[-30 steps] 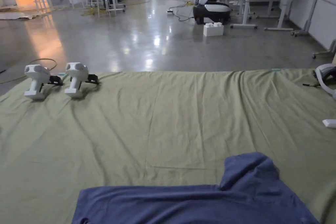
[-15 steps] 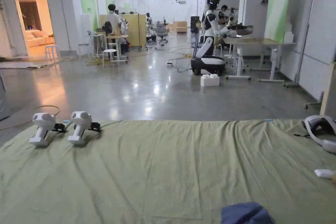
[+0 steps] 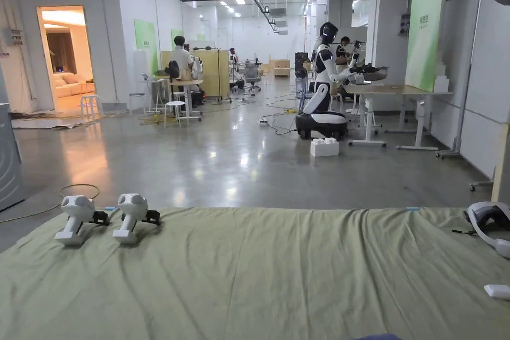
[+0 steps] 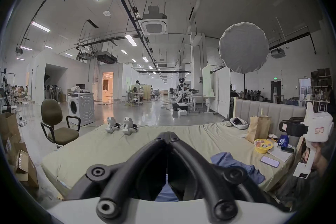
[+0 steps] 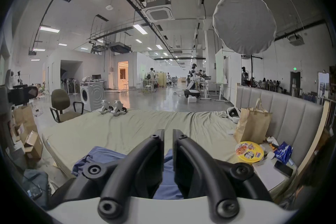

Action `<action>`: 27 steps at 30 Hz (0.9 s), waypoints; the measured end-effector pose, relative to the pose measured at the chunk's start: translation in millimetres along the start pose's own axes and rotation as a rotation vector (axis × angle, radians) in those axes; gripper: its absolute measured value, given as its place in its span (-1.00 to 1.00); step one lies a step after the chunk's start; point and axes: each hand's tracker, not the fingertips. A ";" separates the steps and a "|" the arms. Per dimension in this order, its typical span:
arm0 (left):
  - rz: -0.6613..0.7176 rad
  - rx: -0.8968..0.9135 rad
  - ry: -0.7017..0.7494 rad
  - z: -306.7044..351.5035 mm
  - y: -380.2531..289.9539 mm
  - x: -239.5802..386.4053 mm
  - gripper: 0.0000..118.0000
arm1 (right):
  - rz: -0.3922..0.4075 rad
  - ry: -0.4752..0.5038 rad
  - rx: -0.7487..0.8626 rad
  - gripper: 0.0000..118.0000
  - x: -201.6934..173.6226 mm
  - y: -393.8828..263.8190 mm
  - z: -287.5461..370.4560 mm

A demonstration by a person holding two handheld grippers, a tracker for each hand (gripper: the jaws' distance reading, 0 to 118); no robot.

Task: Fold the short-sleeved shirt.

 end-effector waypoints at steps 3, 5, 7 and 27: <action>0.028 -0.018 -0.029 0.7 1.5 -2.3 -0.98 | 0.050 -0.004 0.016 -0.94 -9.1 2.2 2.6; 0.005 -0.027 -0.023 -1.0 -1.1 -0.6 -0.98 | 0.052 0.003 0.039 -0.96 -12.0 3.0 3.0; 0.000 -0.031 -0.019 -1.8 -3.5 0.4 -0.98 | 0.048 0.009 0.037 -0.96 -12.5 5.0 1.0; 0.460 -0.650 -0.105 -261.1 -141.9 -97.3 0.55 | -0.020 0.016 -0.281 -0.97 7.1 -71.9 -75.0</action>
